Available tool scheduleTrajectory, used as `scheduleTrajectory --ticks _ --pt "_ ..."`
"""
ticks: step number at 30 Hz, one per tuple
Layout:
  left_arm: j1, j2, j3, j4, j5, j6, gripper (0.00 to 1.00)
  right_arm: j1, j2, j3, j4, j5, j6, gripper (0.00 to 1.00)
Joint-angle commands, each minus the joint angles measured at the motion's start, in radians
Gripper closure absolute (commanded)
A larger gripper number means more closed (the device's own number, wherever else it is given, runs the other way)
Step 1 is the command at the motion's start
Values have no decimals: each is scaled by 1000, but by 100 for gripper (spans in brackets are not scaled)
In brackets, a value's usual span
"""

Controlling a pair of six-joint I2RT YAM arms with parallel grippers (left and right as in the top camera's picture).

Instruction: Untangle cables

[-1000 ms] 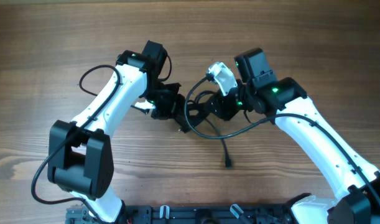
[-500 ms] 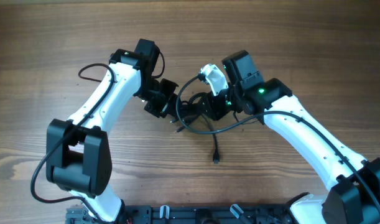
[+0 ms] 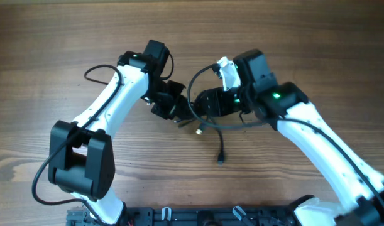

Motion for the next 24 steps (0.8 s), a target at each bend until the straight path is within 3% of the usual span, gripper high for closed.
scheduleTrajectory --ticks 1,10,13,18,24 --pt "36 -22 10 0 21 -156 95 7 -22 12 -57 5 -132 44" --pt "35 -22 10 -8 133 -177 96 53 5 12 -106 18 -354 45" --pt "48 -22 10 -130 328 -192 96 55 34 12 -72 103 -368 45" --pt "54 -22 10 -159 375 -192 96 55 56 12 -27 171 -371 47" --pt "79 -22 10 -159 381 -216 96 55 56 12 -46 160 -365 66"
